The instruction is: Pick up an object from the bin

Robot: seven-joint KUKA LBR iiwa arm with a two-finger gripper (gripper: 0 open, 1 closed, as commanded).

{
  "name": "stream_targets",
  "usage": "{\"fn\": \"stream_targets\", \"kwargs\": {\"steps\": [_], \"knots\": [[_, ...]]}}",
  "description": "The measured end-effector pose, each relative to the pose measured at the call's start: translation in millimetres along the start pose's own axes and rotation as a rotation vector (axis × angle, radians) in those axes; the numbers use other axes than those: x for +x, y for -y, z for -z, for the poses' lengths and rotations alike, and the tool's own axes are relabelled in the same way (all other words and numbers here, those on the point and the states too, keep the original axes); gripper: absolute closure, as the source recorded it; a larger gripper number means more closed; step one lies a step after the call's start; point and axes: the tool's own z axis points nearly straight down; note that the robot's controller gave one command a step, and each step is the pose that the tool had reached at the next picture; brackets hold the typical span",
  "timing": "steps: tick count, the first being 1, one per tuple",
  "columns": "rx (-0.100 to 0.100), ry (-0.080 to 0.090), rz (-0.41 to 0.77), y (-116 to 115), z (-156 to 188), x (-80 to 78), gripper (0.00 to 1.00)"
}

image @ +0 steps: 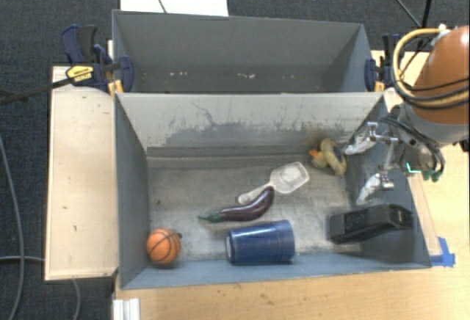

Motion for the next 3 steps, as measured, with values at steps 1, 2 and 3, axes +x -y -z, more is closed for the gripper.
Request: {"fn": "stream_targets", "kwargs": {"steps": [1, 2, 3], "knots": [[0.001, 0.008, 0.003, -0.3, 3.7, -1.6, 0.00], [0.003, 0.015, 0.027, -11.2, -39.1, 1.7, 0.00], [0.002, 0.005, 0.187, -53.3, -80.5, 16.0, 0.00]]}}
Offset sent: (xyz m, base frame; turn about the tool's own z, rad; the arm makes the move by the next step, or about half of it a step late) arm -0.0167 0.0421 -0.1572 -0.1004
